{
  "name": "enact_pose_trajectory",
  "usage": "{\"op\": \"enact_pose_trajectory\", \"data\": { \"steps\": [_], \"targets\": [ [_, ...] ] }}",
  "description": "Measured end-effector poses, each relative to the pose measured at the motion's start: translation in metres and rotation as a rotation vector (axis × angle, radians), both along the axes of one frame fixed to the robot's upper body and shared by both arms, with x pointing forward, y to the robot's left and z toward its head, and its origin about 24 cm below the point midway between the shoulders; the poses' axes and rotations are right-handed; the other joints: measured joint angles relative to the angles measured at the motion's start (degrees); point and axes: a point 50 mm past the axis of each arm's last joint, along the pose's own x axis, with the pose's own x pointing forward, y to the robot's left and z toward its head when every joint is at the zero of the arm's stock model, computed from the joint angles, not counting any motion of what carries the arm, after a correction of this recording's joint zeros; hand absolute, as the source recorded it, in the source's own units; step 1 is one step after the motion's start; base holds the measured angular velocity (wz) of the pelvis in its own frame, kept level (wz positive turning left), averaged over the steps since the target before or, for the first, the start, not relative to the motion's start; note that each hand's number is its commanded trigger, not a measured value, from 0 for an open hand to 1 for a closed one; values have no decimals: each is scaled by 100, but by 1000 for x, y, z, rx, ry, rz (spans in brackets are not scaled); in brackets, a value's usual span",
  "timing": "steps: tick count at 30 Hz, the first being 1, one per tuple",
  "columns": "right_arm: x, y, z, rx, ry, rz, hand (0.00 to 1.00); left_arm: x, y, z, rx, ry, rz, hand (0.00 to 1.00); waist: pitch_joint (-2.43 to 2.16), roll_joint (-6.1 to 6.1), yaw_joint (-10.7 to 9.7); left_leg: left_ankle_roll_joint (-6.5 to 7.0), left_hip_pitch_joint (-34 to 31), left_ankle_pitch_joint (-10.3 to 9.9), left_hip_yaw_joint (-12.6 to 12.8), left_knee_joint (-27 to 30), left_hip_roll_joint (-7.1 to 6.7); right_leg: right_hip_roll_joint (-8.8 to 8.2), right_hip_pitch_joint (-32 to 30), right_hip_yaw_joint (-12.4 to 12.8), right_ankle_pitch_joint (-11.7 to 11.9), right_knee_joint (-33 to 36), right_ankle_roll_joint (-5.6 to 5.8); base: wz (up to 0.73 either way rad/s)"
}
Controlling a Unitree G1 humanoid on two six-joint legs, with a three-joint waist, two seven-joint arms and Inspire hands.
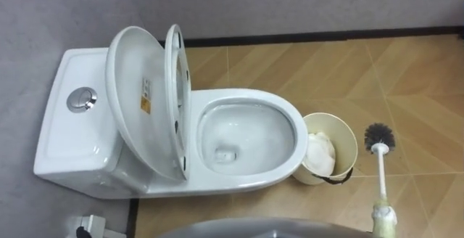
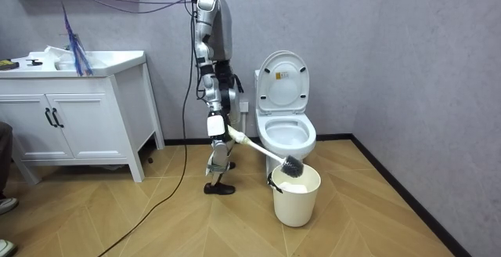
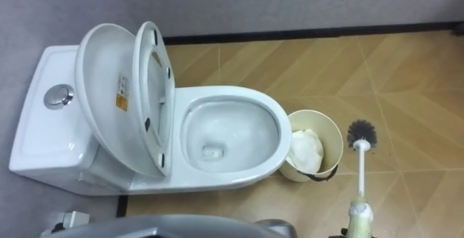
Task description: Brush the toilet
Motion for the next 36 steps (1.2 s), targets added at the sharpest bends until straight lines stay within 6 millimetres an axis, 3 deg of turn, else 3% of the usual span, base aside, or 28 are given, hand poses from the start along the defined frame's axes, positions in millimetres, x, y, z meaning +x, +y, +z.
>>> {"op": "enact_pose_trajectory", "data": {
  "steps": [2,3,6,7,8,9,12,15,28,36],
  "targets": [
    [-1,0,0,-3,4,-12,95,-2,0,-1,-4,14,4,0,3,16,4,7,1,-39,-1,0,21,-4,-14,6,-3,-8,2,0],
    [-1,0,0,-4,5,-16,100,-3,-1,-1,-5,20,6,0,10,42,4,2,0,-65,-2,0,36,6,-17,5,-3,-6,2,0],
    [-1,0,0,-5,8,-21,100,-7,-1,-2,-23,46,8,0,7,62,10,0,5,-132,-2,-1,66,66,-17,4,1,2,8,0],
    [0,1,0,-4,8,-21,63,-10,-2,-2,-25,62,7,0,12,63,8,4,5,-135,-1,-1,65,66,-17,-2,8,-2,14,0],
    [0,1,0,-4,8,-20,33,-11,-2,-2,-26,68,9,0,12,63,5,5,5,-136,-2,0,64,65,-17,-4,10,-2,15,0],
    [0,1,0,-5,7,-20,22,-13,-2,-3,-28,78,12,0,11,64,5,7,4,-137,-1,1,61,62,-17,-7,12,-2,17,0],
    [4,1,0,-10,1,-13,19,-14,-2,-3,-27,82,11,0,15,86,11,8,-4,-137,-8,5,59,64,-21,-6,14,-4,20,0],
    [10,1,0,-12,-9,3,0,-13,-3,-3,-28,81,6,0,15,114,10,8,-16,-137,-7,25,60,68,-21,-7,14,-7,19,0],
    [26,-1,3,-48,-53,67,0,-8,-4,-3,-26,74,-25,0,-11,136,28,8,-19,-136,-13,25,61,70,-27,-4,16,-19,16,0],
    [63,5,13,-127,-140,313,0,-6,-5,-3,-36,70,-38,0,-6,86,104,8,-10,-136,-9,26,84,97,27,-10,81,-132,7,0]
  ]
}}
